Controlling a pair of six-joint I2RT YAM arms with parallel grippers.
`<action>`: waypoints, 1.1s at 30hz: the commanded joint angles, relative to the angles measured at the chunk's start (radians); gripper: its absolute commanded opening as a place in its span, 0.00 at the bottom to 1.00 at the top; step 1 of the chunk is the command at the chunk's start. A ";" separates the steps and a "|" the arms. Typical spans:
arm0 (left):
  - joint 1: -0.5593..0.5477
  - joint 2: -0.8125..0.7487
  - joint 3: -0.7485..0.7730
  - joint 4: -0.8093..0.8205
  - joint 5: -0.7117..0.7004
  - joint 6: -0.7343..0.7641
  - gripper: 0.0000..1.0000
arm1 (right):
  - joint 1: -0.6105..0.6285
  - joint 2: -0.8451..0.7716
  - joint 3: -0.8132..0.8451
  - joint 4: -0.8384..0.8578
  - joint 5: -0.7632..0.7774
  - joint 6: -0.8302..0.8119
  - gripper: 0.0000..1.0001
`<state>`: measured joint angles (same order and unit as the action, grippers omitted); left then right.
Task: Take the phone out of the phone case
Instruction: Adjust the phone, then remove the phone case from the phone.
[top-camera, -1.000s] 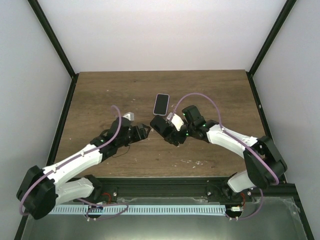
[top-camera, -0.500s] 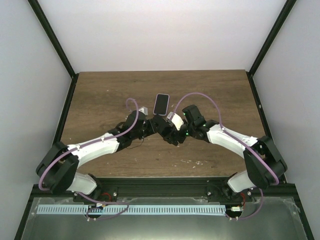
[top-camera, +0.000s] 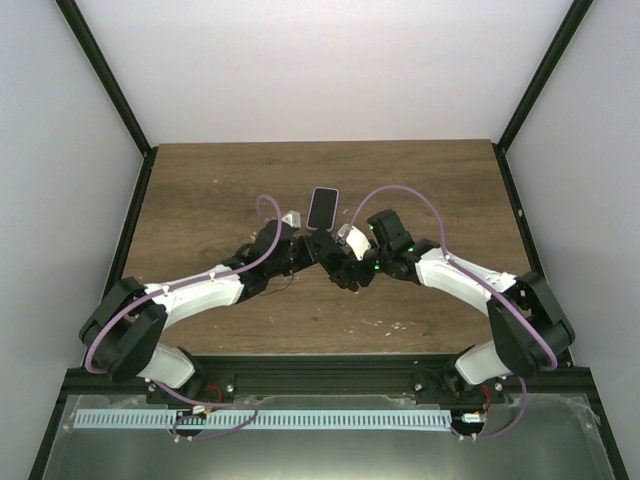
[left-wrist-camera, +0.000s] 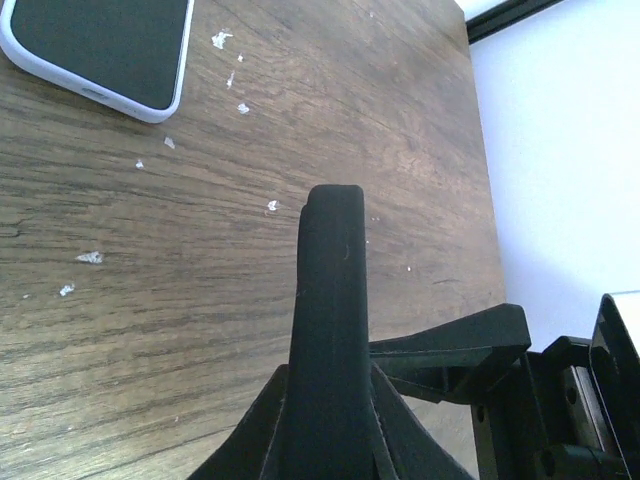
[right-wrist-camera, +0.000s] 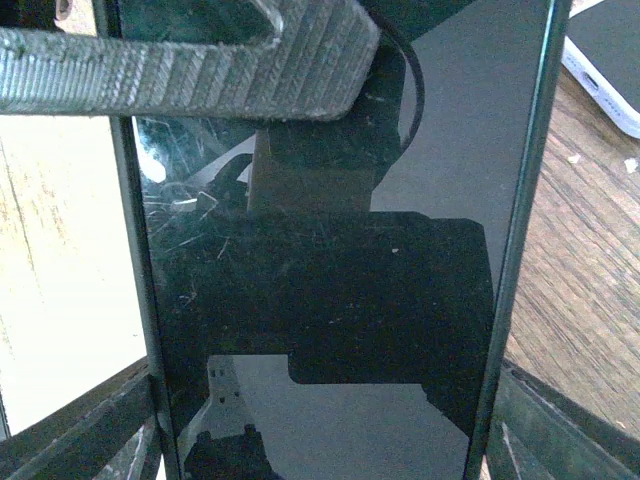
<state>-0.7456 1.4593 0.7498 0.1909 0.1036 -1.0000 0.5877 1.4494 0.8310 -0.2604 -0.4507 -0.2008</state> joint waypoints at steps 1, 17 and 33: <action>0.001 -0.047 0.032 -0.012 0.001 0.033 0.00 | 0.018 -0.036 0.016 0.076 -0.002 -0.015 0.83; 0.173 -0.441 -0.016 -0.123 0.697 0.596 0.00 | -0.095 -0.219 0.163 -0.353 -0.602 -0.104 0.88; 0.173 -0.509 -0.029 -0.080 0.840 0.621 0.00 | 0.020 -0.181 0.151 -0.364 -0.741 -0.171 0.32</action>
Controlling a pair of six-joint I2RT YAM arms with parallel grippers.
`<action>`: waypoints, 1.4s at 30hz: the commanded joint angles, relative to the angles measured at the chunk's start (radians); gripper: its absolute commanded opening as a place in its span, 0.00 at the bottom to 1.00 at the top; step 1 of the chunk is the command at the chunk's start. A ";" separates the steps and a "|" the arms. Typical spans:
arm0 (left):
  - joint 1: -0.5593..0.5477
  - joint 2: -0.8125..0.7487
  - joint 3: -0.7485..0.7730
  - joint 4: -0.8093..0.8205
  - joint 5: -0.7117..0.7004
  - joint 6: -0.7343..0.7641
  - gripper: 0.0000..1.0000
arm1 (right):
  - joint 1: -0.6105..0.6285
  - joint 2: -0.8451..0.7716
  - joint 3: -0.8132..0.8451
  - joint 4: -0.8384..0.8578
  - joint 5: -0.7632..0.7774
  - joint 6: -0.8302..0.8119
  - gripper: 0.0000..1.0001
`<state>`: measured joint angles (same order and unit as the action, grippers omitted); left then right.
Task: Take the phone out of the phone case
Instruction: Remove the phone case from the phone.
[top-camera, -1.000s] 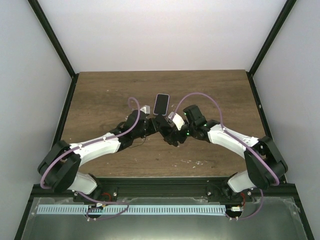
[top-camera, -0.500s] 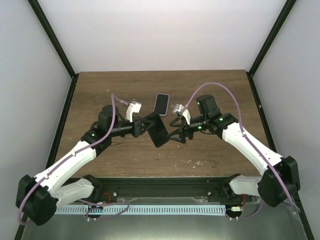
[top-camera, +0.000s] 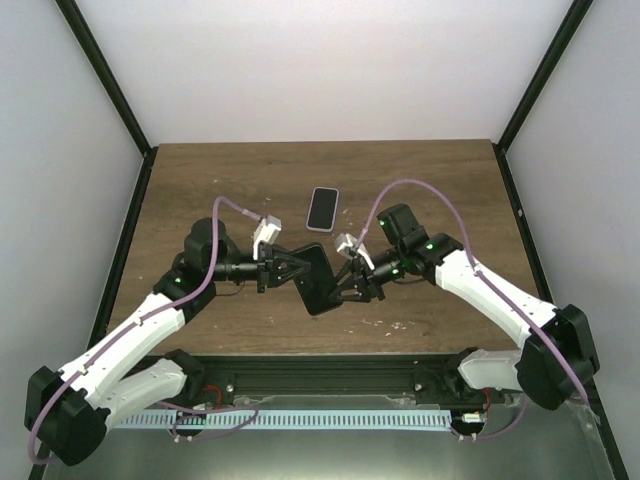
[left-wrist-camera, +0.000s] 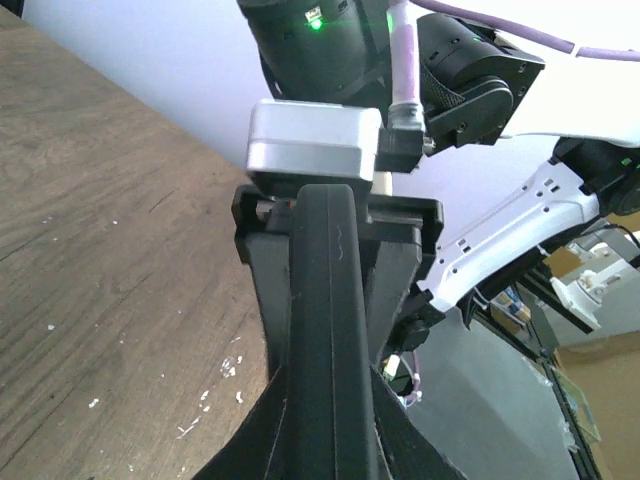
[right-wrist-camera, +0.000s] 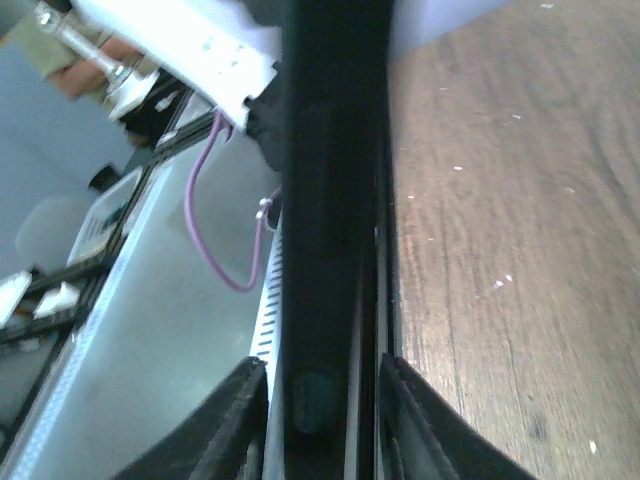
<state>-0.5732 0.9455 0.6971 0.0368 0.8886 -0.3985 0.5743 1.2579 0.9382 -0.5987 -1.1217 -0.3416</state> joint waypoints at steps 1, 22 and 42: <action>0.000 0.009 0.028 0.069 0.057 0.022 0.00 | 0.033 0.011 0.048 -0.025 -0.079 -0.030 0.27; -0.001 0.024 -0.125 0.368 -0.042 -0.140 0.36 | 0.015 -0.009 0.073 0.080 -0.076 0.111 0.01; 0.005 0.055 -0.028 0.231 0.072 -0.101 0.00 | 0.015 -0.028 0.088 -0.071 -0.060 -0.102 0.34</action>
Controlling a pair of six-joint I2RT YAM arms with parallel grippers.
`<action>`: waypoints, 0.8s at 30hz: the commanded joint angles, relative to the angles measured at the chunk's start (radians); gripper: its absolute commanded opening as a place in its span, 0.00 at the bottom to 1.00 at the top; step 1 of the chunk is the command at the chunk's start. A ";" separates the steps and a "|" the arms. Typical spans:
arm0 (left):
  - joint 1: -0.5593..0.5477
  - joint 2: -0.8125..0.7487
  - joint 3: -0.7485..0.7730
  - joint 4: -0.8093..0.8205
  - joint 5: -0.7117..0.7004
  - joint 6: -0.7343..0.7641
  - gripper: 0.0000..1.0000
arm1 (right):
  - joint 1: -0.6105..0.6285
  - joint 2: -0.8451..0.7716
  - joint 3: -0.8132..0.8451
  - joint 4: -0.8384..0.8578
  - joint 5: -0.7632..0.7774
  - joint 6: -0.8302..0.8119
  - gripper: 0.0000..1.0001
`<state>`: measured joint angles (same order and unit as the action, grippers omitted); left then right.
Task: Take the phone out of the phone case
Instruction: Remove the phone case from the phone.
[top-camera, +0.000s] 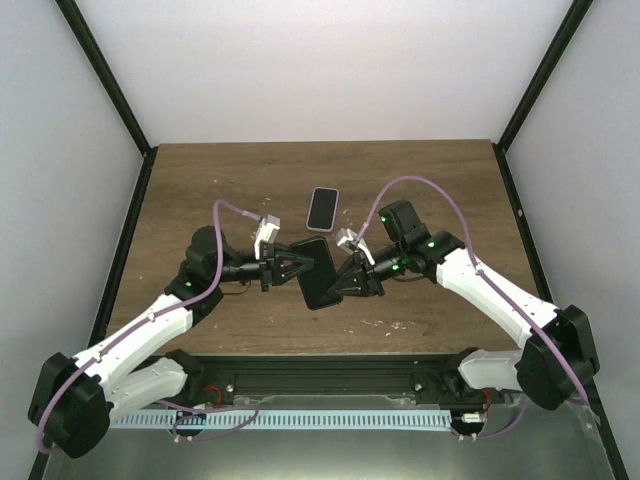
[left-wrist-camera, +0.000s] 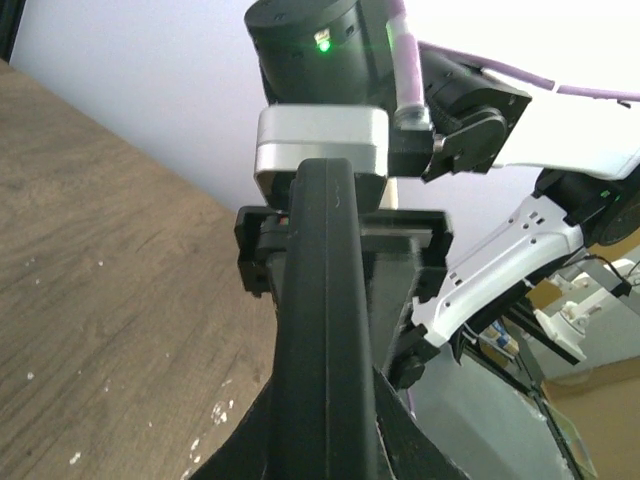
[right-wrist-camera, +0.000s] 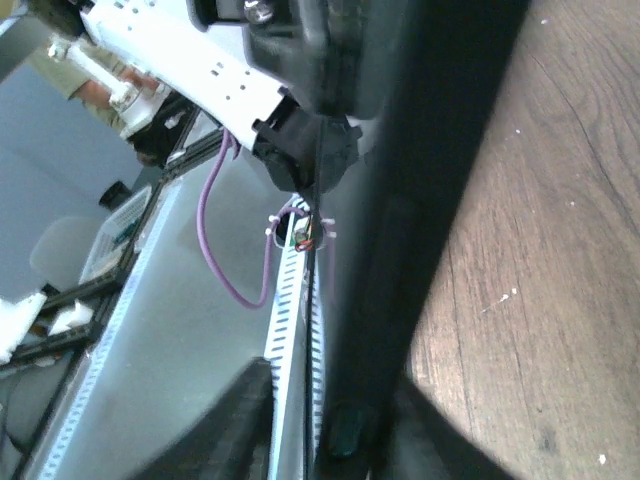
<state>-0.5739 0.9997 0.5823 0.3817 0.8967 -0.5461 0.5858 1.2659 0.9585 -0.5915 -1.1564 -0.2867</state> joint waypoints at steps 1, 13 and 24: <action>0.006 0.007 0.117 -0.163 0.086 0.072 0.00 | 0.003 -0.038 0.072 -0.113 -0.019 -0.202 0.40; 0.134 0.104 0.158 -0.074 0.358 -0.004 0.00 | 0.054 -0.052 0.095 -0.279 0.057 -0.406 0.52; 0.151 0.135 0.137 0.036 0.404 -0.073 0.00 | 0.082 -0.063 0.060 -0.162 0.097 -0.312 0.48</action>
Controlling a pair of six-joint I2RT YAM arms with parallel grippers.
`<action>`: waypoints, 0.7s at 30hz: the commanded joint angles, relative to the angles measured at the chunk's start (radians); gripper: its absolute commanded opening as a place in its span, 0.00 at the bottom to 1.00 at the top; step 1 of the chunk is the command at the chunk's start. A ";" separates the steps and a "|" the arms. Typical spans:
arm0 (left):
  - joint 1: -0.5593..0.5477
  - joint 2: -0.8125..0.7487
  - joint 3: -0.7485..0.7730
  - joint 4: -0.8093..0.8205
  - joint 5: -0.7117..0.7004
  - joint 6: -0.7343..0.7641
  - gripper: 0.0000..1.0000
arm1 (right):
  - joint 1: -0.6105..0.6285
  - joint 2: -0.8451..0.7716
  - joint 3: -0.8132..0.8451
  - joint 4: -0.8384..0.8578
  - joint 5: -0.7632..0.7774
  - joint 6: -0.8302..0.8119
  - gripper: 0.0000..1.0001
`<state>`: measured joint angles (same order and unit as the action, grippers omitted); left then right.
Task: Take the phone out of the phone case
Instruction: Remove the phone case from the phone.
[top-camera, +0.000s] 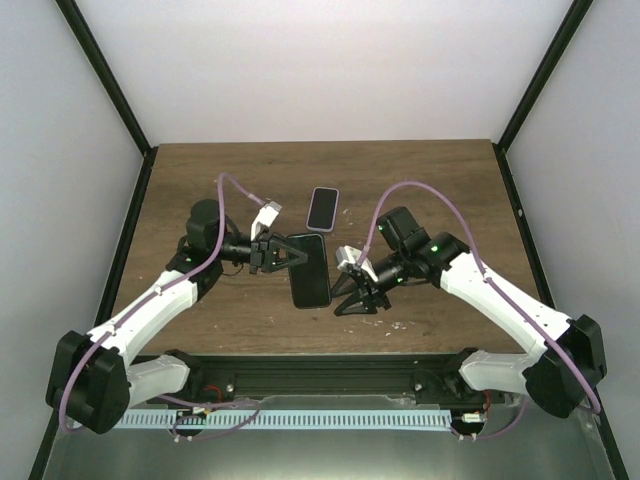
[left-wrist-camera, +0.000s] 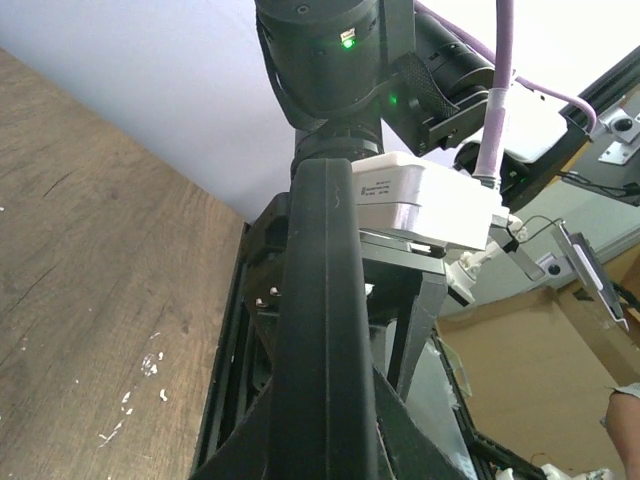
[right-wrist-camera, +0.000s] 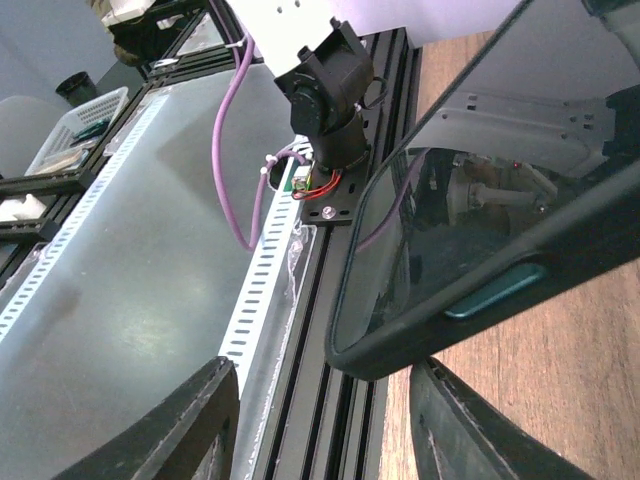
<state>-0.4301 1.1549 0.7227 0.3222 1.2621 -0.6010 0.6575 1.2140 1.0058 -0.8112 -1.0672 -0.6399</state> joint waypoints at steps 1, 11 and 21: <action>0.007 -0.023 -0.004 0.095 0.038 -0.017 0.00 | 0.010 -0.010 0.013 0.074 0.016 0.061 0.47; 0.007 -0.033 -0.030 0.156 0.044 -0.067 0.00 | 0.011 0.019 0.047 0.101 0.044 0.094 0.38; 0.007 -0.025 -0.039 0.175 0.045 -0.088 0.00 | 0.039 0.014 0.046 0.098 0.026 0.060 0.32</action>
<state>-0.4252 1.1423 0.6842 0.4255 1.2785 -0.6739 0.6758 1.2308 1.0065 -0.7162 -1.0283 -0.5526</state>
